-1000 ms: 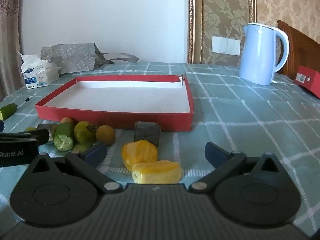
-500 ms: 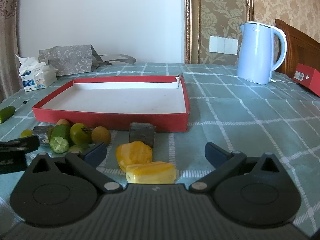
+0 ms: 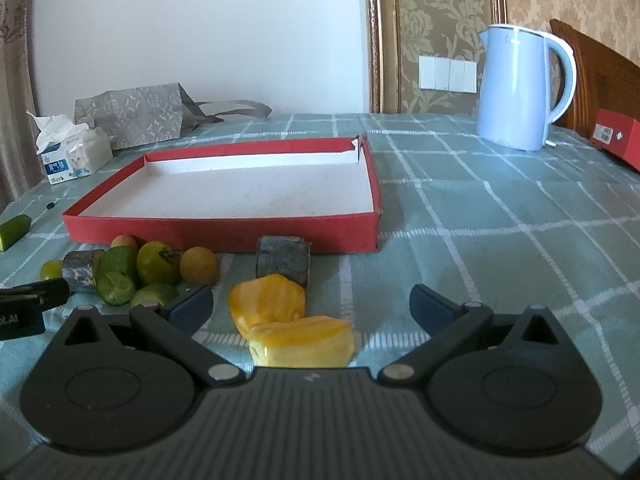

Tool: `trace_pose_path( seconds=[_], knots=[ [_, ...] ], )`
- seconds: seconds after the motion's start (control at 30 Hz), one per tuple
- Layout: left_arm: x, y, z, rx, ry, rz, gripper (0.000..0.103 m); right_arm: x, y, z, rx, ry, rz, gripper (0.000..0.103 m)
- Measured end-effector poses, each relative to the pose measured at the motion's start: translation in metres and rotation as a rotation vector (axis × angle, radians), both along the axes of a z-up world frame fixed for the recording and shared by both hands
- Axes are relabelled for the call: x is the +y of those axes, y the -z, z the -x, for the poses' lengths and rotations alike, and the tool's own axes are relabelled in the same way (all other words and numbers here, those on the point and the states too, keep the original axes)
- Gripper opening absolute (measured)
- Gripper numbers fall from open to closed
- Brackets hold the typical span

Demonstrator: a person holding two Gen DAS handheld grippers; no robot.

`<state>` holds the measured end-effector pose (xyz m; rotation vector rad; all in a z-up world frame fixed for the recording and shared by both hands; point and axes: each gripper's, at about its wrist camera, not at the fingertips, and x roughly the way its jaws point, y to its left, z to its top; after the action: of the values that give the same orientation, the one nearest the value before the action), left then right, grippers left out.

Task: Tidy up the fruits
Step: 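Move the open left gripper toward the green tomato beside the tray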

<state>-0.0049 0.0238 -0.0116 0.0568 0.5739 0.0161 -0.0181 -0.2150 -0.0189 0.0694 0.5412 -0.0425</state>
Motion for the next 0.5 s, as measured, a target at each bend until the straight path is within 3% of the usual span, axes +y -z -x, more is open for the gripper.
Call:
trace_pose_path(
  seconds=[0.5],
  knots=[
    [0.0034, 0.0022, -0.0029, 0.012, -0.025, 0.036, 0.103, -0.0028, 0.0029, -0.0006, 0.018, -0.053, -0.060, 0.103]
  ],
)
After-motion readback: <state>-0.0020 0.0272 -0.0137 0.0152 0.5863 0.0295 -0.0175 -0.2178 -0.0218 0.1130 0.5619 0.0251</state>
